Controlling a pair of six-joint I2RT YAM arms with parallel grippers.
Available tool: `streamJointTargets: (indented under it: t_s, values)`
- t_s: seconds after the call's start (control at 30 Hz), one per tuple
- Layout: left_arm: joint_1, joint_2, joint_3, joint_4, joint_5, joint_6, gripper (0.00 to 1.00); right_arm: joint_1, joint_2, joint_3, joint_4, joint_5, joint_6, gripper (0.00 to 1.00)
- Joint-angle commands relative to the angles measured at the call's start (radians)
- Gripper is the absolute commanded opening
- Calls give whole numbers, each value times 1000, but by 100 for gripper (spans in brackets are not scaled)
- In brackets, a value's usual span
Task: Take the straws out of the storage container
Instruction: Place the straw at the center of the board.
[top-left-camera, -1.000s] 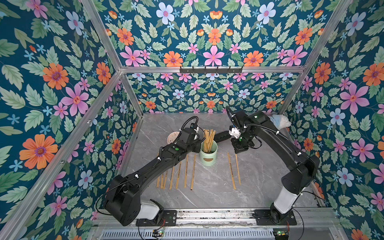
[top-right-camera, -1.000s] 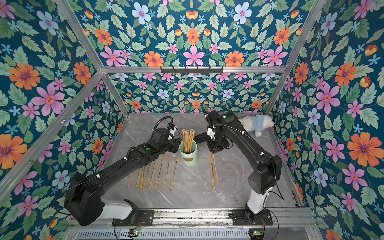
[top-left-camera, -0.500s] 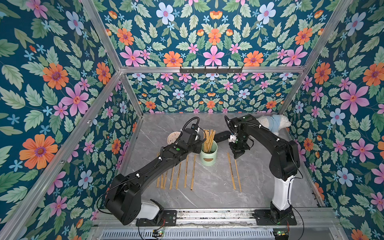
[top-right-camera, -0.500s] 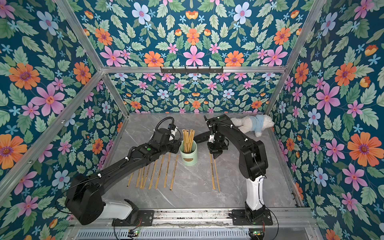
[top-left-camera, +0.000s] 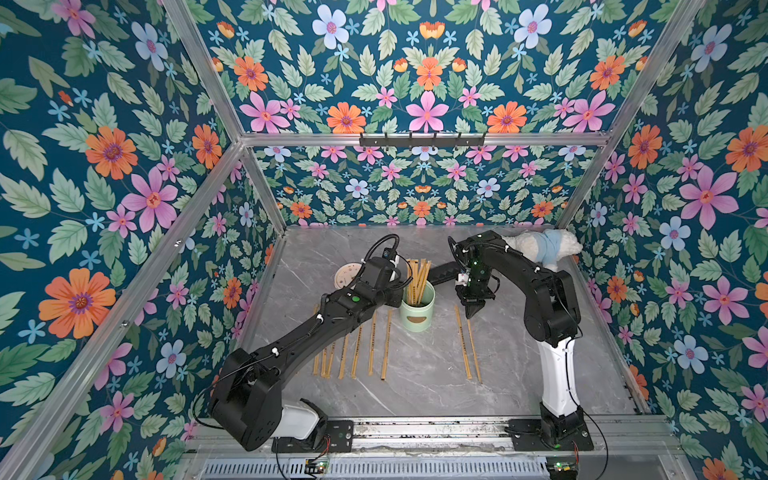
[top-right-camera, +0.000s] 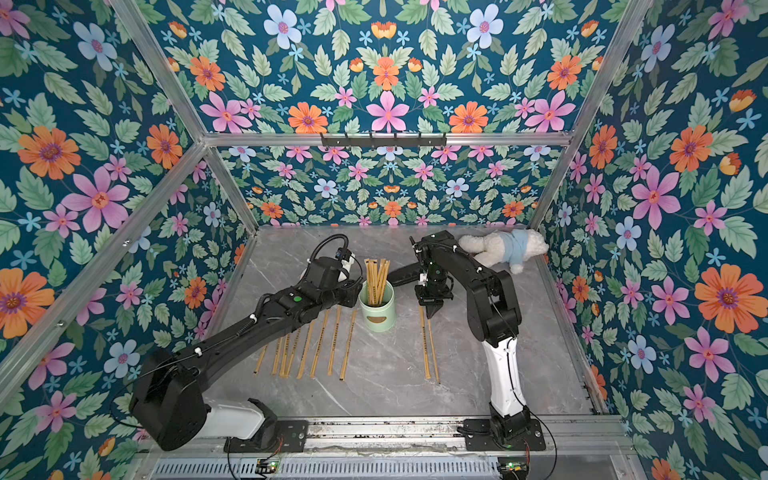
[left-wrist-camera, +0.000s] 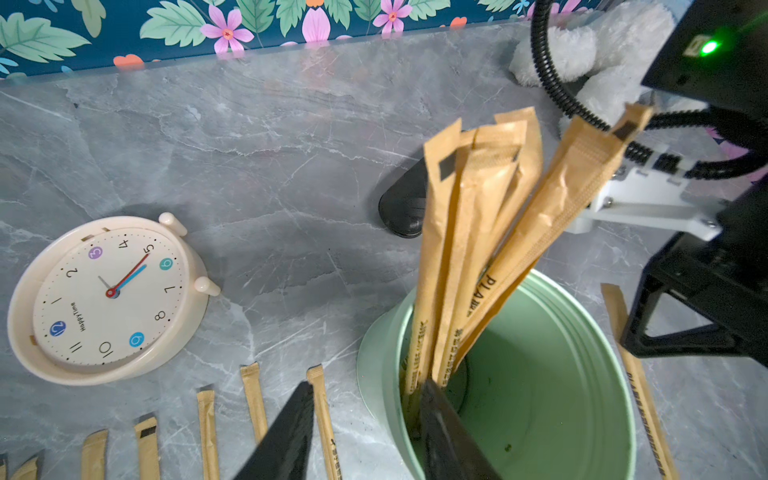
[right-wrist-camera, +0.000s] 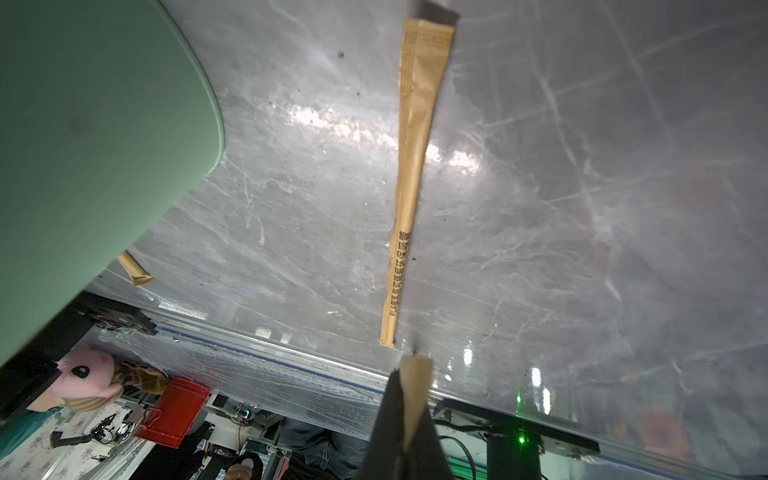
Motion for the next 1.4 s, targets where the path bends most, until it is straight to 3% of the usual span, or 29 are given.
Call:
streamJointTargets:
  t_s: [0.0, 0.97, 1.13, 1.37]
  values:
    - [-1, -6, -1, -7, -16, 18, 45, -3, 25, 27, -28, -7, -10, 1]
    - [-2, 3, 2, -13, -21, 18, 45, -23, 95, 83, -18, 0, 5, 20]
    - [-1, 1, 4, -11, -21, 18, 45, -26, 4, 41, 32, 22, 47, 20]
    - [-2, -8, 3, -13, -25, 17, 45, -22, -265, -109, 163, 56, 114, 24]
